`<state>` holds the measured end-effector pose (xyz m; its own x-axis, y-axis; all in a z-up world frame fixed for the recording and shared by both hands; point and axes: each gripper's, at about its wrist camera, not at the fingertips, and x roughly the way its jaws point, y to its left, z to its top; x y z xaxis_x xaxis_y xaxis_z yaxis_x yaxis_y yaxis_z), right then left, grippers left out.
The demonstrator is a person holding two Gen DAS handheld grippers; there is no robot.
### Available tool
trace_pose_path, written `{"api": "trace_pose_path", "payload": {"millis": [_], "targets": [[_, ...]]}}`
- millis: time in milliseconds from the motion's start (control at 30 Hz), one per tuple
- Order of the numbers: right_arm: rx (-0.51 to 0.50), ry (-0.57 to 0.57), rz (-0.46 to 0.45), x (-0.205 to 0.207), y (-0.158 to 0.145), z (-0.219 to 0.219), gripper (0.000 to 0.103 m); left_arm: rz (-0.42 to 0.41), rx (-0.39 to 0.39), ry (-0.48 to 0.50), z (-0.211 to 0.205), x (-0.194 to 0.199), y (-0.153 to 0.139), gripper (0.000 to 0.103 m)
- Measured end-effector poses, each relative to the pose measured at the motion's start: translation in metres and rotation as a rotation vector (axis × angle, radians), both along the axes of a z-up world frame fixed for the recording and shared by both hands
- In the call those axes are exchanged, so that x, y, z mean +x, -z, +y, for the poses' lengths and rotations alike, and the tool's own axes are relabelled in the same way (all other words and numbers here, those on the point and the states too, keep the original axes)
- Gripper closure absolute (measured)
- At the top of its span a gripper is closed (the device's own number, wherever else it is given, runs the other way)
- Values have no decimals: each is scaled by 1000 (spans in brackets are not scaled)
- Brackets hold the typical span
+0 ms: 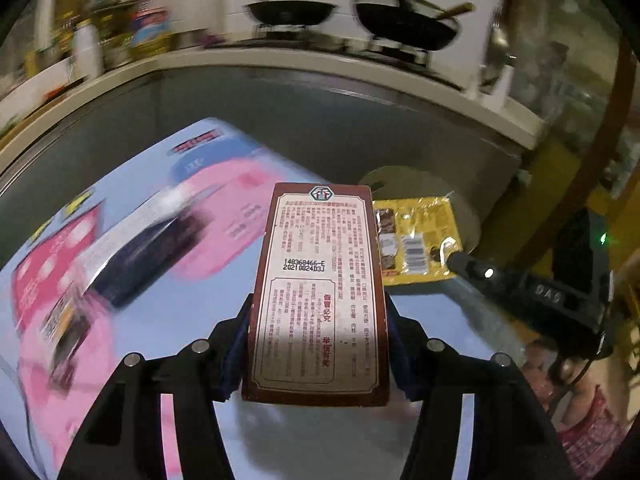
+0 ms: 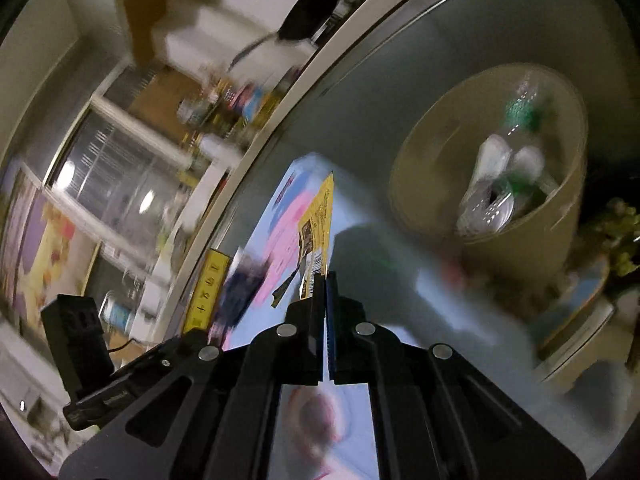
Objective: Collect trash
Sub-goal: 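Carry box and wrapper over the beige bin and open both grippers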
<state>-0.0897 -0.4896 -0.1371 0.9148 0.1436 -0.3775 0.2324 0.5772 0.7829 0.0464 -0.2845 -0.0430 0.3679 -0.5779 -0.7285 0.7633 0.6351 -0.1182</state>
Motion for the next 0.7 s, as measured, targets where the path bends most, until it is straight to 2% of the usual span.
{"api": "trace_pose_path", "payload": {"millis": [100, 233, 400, 567, 633, 667, 700], "targets": [[17, 114, 11, -12, 3, -47, 102, 47, -36, 65, -53, 13, -6, 44], [37, 194, 15, -20, 9, -86, 102, 107, -58, 120, -119, 25, -3, 44], [12, 233, 31, -21, 11, -112, 102, 170, -45, 136, -167, 38, 13, 44], [-20, 245, 71, -17, 18, -118, 101, 195, -3, 137, -195, 47, 35, 43], [-37, 256, 105, -11, 21, -119, 95, 204, 22, 133, -203, 51, 45, 20], [-23, 245, 109, -8, 23, -119, 90, 196, 42, 112, -205, 54, 51, 15], [-5, 241, 103, -8, 25, -119, 76, 191, 56, 93, -205, 55, 55, 15]]}}
